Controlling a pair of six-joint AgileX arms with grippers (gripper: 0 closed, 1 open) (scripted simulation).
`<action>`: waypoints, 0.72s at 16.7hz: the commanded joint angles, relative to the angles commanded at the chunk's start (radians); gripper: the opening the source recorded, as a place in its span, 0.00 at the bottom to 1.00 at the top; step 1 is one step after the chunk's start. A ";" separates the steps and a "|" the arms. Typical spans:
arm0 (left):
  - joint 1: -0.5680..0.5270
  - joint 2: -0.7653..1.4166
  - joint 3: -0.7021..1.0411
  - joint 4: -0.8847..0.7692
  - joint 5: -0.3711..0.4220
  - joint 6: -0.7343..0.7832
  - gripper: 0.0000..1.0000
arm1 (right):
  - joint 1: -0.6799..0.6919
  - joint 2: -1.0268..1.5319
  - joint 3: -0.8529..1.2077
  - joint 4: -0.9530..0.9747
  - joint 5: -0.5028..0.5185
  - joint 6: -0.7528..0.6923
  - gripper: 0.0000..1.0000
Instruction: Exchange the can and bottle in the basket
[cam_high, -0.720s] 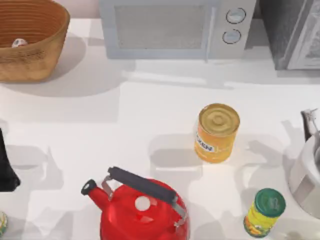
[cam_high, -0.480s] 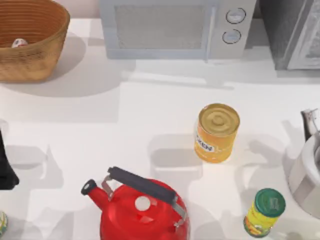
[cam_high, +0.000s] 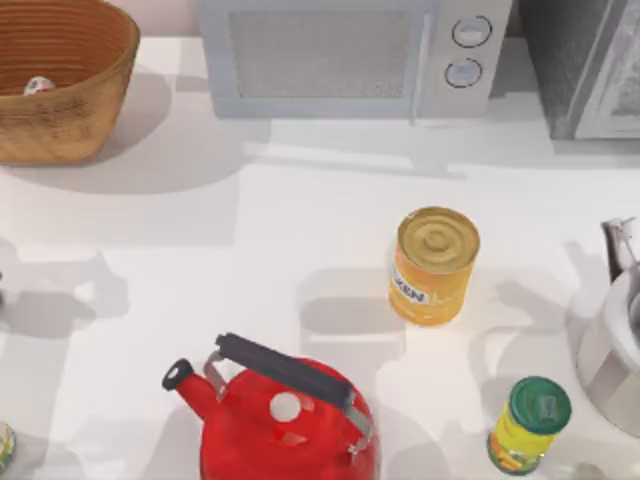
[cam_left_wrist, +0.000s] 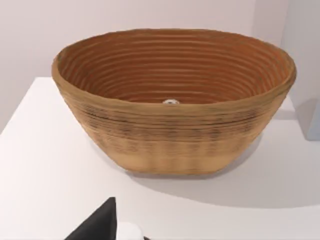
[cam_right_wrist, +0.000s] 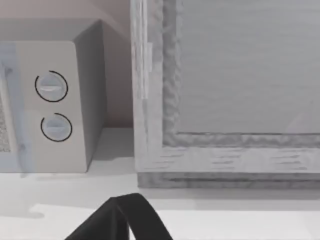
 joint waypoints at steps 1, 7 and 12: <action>0.003 0.089 0.084 -0.040 0.003 0.004 1.00 | 0.000 0.000 0.000 0.000 0.000 0.000 1.00; 0.018 0.691 0.656 -0.316 0.030 0.030 1.00 | 0.000 0.000 0.000 0.000 0.000 0.000 1.00; 0.031 1.211 1.154 -0.557 0.055 0.053 1.00 | 0.000 0.000 0.000 0.000 0.000 0.000 1.00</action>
